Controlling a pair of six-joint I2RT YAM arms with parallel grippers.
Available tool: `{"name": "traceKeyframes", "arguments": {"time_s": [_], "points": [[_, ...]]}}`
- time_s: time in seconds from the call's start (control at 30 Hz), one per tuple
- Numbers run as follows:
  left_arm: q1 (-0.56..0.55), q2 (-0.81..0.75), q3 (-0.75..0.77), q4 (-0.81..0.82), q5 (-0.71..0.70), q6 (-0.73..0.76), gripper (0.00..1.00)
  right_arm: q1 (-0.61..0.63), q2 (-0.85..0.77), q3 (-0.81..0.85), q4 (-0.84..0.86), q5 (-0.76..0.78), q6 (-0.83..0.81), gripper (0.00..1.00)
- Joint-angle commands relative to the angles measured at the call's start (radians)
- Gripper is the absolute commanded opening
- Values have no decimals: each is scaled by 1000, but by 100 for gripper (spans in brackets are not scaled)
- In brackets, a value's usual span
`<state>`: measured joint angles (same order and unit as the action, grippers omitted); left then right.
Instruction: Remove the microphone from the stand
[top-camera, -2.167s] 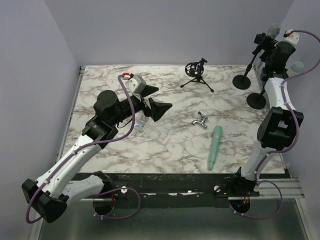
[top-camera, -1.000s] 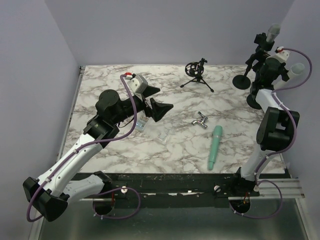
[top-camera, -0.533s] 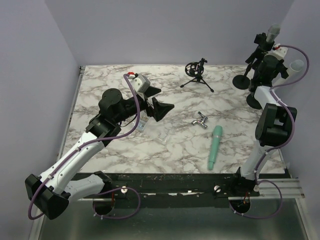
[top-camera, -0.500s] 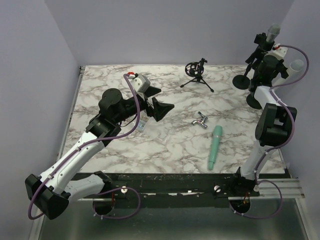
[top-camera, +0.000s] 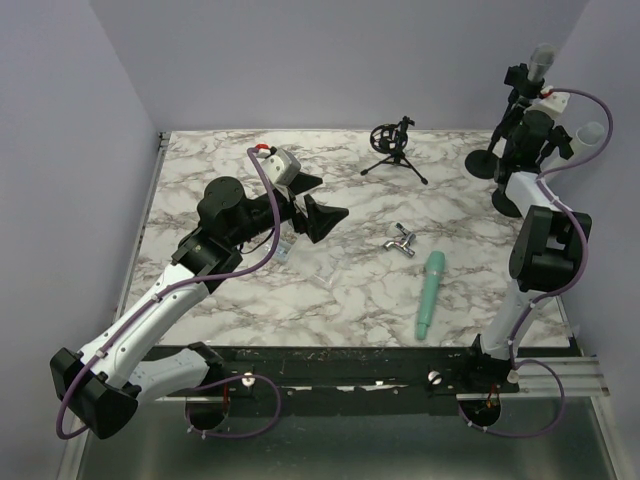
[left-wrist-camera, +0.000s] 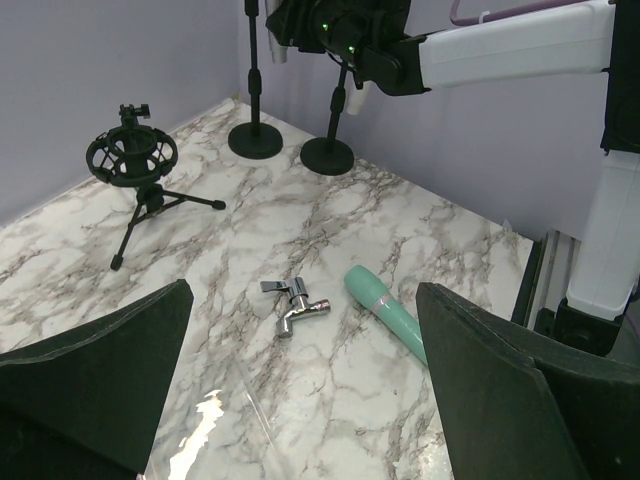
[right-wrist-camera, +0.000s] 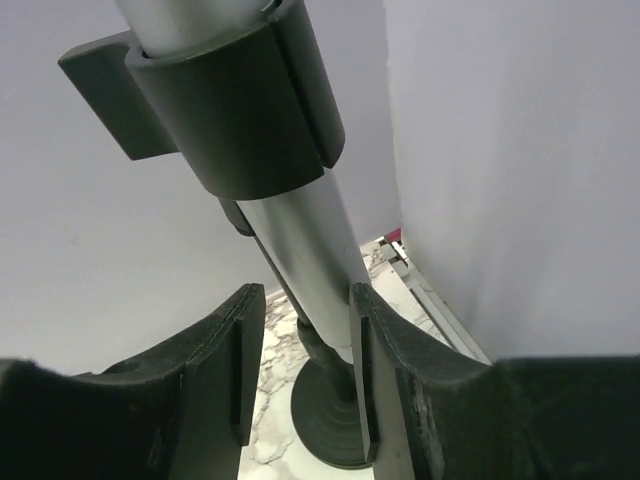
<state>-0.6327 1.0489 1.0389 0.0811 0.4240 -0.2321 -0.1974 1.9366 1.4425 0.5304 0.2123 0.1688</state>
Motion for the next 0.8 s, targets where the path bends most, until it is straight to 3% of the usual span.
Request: {"name": "traceKeyframes", "arguments": {"time_s": [0.0,0.37,0.57,0.67,0.7,0.77], "points": [[-7,-12,15,16,13,11,98,2,27,16,16,-48,-12,42],[-6,-16,14,16,13,12,98,2,-7,-16,12,-70,22,12],[-7,-18,15,16,15,11,98,4,-72,-102,57,-91,95,1],[-6,-20,16,16,18,8,98,4,-92,-121,53,-93,104,1],[-6,-22,16,16,18,7,98,4,-102,-132,51,-86,109,4],[-6,-25,15,17,21,5,98,12,-117,-153,43,-51,105,23]]}}
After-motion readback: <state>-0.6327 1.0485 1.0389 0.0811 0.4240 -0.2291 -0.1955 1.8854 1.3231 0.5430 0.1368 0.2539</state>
